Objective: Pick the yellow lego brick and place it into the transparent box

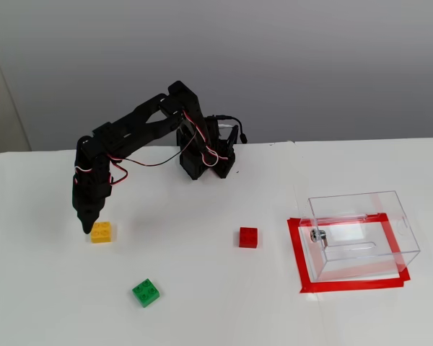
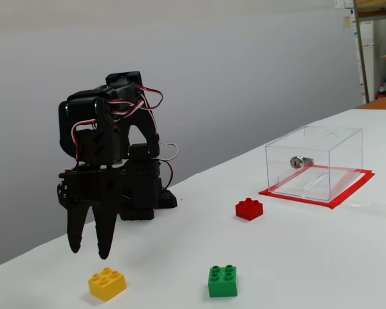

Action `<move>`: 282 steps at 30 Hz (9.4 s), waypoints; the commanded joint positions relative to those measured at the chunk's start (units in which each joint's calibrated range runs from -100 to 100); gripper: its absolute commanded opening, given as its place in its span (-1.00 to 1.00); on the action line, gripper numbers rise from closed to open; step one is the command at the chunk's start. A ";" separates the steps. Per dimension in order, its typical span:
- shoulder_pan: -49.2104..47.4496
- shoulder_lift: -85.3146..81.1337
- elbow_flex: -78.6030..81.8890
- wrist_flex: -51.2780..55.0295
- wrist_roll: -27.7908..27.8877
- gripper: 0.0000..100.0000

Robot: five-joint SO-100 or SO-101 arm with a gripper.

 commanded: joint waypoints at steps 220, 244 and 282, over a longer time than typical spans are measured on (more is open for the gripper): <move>-127.65 -7.17 -17.60 -2.26 5.12 -0.87; -126.98 -7.43 -17.42 -2.26 5.12 -0.49; -96.00 -30.00 4.10 -1.39 13.32 -0.87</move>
